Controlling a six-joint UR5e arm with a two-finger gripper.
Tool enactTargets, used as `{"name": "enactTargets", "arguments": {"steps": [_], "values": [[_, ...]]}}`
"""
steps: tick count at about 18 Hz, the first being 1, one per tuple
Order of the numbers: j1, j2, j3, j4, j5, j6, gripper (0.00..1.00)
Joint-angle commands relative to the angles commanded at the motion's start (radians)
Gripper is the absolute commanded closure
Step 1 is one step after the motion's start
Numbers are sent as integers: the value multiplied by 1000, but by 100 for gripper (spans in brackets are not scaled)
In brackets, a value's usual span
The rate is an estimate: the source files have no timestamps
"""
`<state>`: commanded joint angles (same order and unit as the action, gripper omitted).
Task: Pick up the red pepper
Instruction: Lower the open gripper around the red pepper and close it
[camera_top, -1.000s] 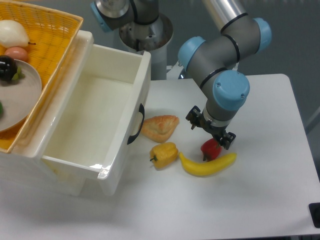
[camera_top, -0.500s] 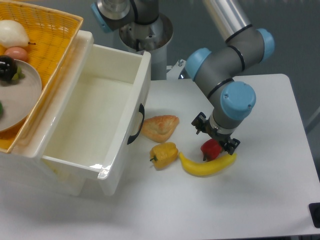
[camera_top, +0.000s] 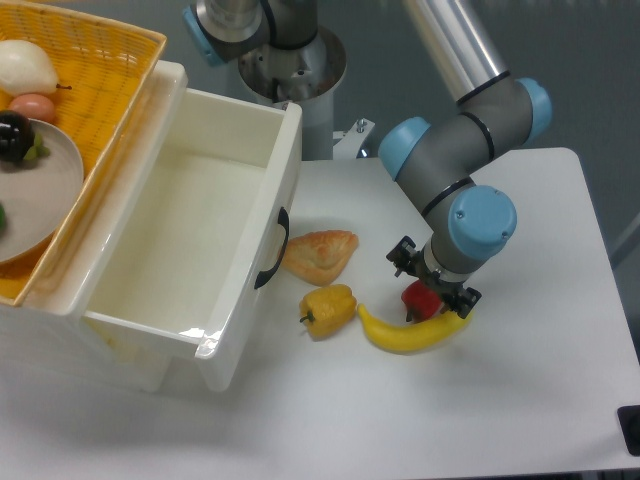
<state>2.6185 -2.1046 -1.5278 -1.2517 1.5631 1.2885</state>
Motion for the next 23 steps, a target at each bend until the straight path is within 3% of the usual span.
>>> {"name": "enactTargets", "arguments": {"steps": [20,23], "values": [[0,-25,-44,49,23,-2,0],[0,-25,-44,51,23,-2,10]]}}
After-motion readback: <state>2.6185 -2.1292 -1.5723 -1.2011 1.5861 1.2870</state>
